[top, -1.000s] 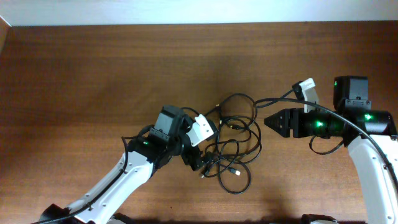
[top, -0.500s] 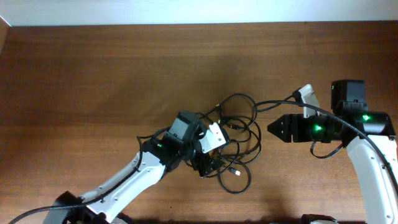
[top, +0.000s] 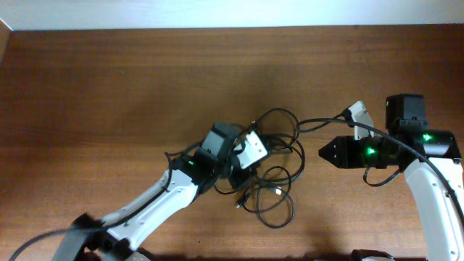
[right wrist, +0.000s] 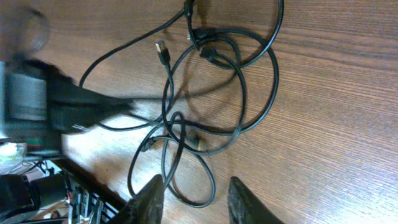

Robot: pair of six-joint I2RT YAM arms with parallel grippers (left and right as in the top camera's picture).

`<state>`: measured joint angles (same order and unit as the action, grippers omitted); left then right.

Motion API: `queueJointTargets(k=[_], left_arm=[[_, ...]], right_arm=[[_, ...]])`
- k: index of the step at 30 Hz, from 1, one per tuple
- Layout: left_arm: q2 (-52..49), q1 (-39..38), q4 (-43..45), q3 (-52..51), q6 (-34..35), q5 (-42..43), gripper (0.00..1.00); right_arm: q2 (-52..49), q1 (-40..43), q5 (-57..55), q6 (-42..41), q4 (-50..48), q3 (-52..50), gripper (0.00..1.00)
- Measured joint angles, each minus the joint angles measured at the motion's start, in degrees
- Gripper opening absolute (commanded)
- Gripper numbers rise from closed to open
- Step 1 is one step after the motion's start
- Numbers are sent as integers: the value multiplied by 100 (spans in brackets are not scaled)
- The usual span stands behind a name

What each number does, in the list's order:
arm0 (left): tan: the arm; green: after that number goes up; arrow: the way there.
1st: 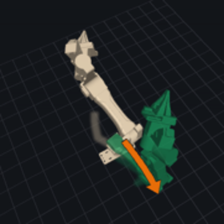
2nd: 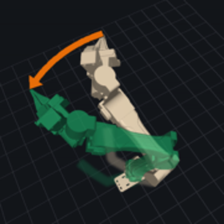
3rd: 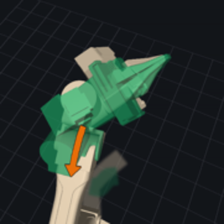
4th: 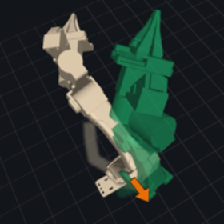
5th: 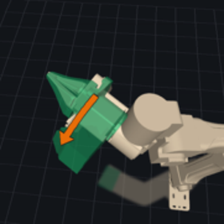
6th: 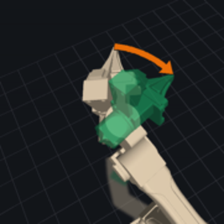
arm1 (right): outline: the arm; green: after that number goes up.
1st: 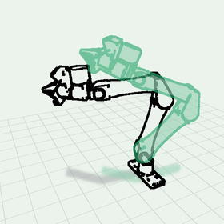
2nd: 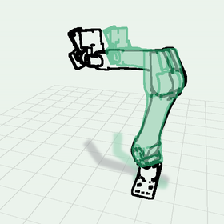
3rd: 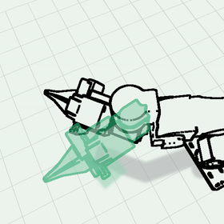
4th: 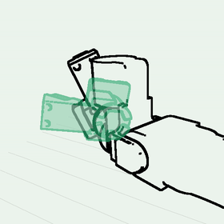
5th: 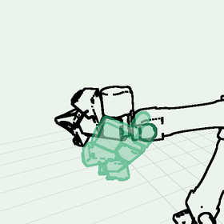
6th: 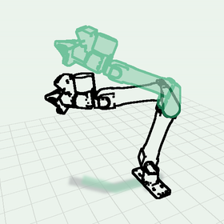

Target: Untangle cables

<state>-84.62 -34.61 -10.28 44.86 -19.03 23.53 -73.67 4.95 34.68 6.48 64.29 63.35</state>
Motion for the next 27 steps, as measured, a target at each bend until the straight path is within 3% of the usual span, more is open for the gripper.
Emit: queueJointTargets(k=[4, 9, 12, 15, 18, 19, 21, 22, 23, 24, 27], left_arm=[[621, 2, -66, 1211, 216, 0, 0], [809, 238, -1215, 2667, 260, 2, 0], [831, 492, -1360, 3132, 262, 0, 0], [833, 592, -1416, 3357, 260, 0, 0], [835, 800, -1473, 3508, 201, -175, 0], [835, 859, -1775, 3541, -68, -262, 0], [835, 907, -3040, 3613, -1246, -431, 0], [835, 894, -3609, 3609, -1665, -769, 0], [835, 890, -3928, 3598, -2035, -1615, 0], [835, 903, -3921, 3600, -2087, -2061, 0], [846, 927, -3261, 3593, -1541, -4192, 0]], right_arm=[[0, 0, -127, -4, 4, 0, 34], [0, 0, -275, -2, 2, 0, 36], [0, 0, -275, 4, 2, -4, 63], [0, 0, -278, 9, 2, -7, 70], [0, 0, -275, 13, 2, -4, 71], [0, 0, -275, 11, -2, -7, 71], [2, 2, -278, 13, -11, -9, 72], [2, 0, -275, 13, -9, -13, 72], [2, 0, -275, 15, -15, -15, 72], [2, 0, -275, 11, -15, -15, 72], [2, 0, -275, 11, -4, -15, 72]])
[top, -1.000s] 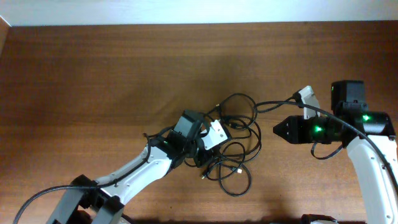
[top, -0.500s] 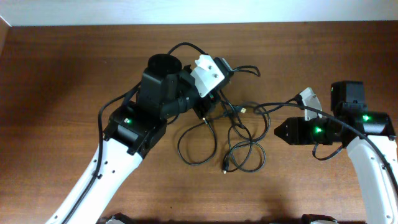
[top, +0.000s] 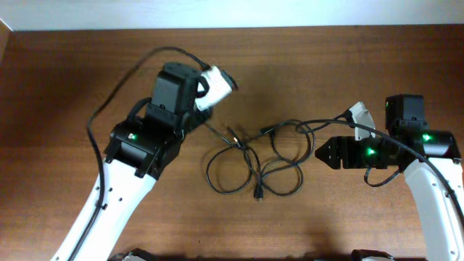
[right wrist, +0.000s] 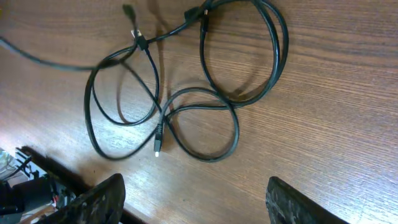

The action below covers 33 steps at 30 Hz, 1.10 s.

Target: Untangle cables

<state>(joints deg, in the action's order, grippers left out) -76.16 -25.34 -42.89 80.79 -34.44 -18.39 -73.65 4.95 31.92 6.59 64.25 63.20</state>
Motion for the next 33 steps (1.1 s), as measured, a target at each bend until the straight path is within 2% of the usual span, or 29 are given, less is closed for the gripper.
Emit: queueJointTargets(k=[3, 8, 11, 14, 17, 18, 20, 22, 25, 29, 33], left_arm=[[44, 52, 570, 0, 352, -885, 0], [374, 52, 1335, 0, 455, -1123, 0], [667, 52, 2393, 0, 658, -1088, 0], [813, 63, 2914, 0, 820, -334, 0], [813, 63, 3340, 0, 1193, 1139, 0], [800, 68, 3641, -4, 1290, 2035, 0], [798, 68, 4245, -11, 1373, 3281, 0], [800, 66, 4734, -11, 1541, 3901, 0], [802, 68, 5261, -9, 1934, 4367, 0], [802, 68, 5274, -9, 2061, 4524, 0], [802, 68, 5047, -7, 2059, 4050, 0]], right_arm=[[-2, 0, 0, 2, 2, 0, 72], [-37, 0, 0, 4, -4, 0, 72], [-68, 0, 177, 4, -103, 0, 72], [-68, 0, 1056, 348, -278, 0, 76], [-68, 0, 1862, 623, -501, -2, 82], [-68, 0, 2052, 671, -603, 0, 83], [-68, -46, 2223, 715, -697, -2, 83], [-79, -278, 2295, 710, -942, -2, 86], [-168, -929, 2063, 538, -1449, -4, 94], [-903, -1714, 1657, 107, -1939, -4, 94], [-1930, -2490, 1637, 24, -2168, -7, 94]])
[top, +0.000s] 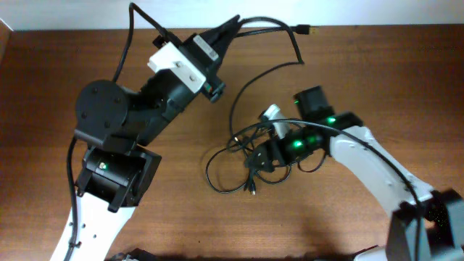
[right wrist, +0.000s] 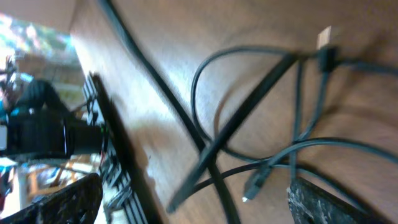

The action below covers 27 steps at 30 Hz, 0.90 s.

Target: Untangle cables

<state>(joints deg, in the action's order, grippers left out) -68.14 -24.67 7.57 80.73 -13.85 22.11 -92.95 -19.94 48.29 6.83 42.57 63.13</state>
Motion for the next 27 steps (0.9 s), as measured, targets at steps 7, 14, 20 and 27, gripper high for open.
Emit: queueJointTargets(k=[7, 14, 20, 27], left_arm=[[0, 350, -1408, 37, -181, -1506, 0], [0, 1569, -3062, 39, -201, -1895, 0], [4, 2039, -3860, 59, -352, -1423, 0], [-22, 1851, -7313, 61, -1860, 1858, 0]], right_arm=[[-719, 35, -1784, -1523, -46, -2, 95], [-719, 1985, -2787, -1899, 717, -4, 99], [-719, 2505, -2791, -1558, 802, -4, 99], [-732, 2511, -1694, -986, 820, -4, 99]])
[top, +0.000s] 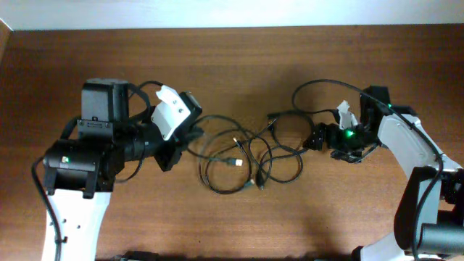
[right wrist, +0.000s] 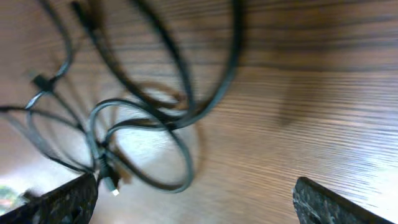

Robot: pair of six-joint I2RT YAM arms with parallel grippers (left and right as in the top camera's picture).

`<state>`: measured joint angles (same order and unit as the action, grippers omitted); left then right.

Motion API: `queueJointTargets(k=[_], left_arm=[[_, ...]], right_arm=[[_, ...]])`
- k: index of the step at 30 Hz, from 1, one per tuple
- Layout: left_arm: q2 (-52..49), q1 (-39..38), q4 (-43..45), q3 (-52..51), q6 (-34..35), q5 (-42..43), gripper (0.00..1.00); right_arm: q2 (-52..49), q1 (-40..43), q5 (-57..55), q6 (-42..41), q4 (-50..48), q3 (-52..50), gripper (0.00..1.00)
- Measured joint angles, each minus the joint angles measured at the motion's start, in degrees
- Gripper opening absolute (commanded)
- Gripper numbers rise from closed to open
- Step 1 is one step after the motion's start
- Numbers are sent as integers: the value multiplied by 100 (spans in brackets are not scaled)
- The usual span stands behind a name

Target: Untangle cables

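A tangle of thin black cables (top: 243,159) lies in loops on the wooden table (top: 239,65), with small plug ends showing among them. My left gripper (top: 180,141) is low at the tangle's left edge, where a cable strand runs up to its tip; its fingers are too dark to read from overhead. My right gripper (top: 313,138) sits at the tangle's right edge. In the right wrist view its fingers (right wrist: 68,200) stand far apart with only bare wood between them, and the blurred cable loops (right wrist: 143,118) lie ahead of them.
Each arm's own black cable arcs above its wrist (top: 322,85). The table's far edge meets a pale wall (top: 232,11) at the top of the overhead view.
My left gripper was raised high at the back with a cable strand lifted; now it is low beside the tangle's left edge. My right gripper was over the tangle's middle and is now at its right edge.
First the left gripper was in the bunched cables with the right gripper waiting nearly shut at the right. Then the left arm was back left, the right gripper open. Later a strand was up high. Now all cables lie flat and more spread.
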<state>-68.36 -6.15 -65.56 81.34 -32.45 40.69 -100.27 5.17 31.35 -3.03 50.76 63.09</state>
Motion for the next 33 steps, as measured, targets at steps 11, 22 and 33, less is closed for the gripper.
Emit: queueJointTargets(k=[11, 22, 33], left_arm=[[518, 0, 1051, 903, 247, -2903, 0], [-369, 1392, 2643, 931, 719, -5525, 0], [-2658, 4712, 3368, 935, 3884, -5615, 0]], right_arm=[[0, 0, 310, 350, 170, 0, 99], [-2, 0, 328, 474, 273, 0, 99], [-4, 0, 328, 490, 369, 0, 99]])
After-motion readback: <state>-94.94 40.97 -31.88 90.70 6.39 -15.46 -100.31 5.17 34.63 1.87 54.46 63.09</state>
